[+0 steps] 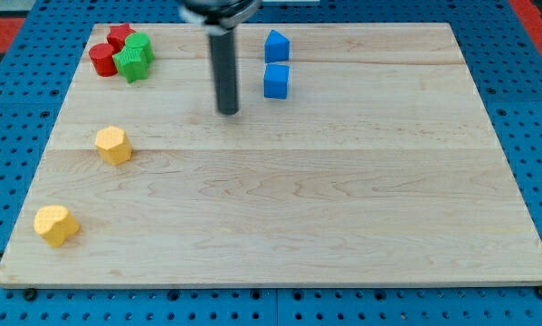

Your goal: Push yellow hexagon towards the center of the board

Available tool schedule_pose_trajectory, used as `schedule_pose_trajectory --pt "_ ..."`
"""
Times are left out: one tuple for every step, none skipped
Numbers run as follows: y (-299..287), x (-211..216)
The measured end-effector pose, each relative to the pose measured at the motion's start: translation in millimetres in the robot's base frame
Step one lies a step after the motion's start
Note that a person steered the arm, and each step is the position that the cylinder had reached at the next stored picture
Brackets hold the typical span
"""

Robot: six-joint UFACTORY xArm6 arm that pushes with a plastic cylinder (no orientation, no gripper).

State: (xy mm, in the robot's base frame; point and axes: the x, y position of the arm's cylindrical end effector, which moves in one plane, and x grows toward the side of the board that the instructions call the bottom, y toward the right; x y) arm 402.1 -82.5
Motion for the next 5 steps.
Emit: schedule_pose_trajectory --pt "-7.0 85.9" --pt "-109.4 102.1" --pt "-168.9 82.2" --pt "-160.8 46.8" --pt "-80.4 42.8"
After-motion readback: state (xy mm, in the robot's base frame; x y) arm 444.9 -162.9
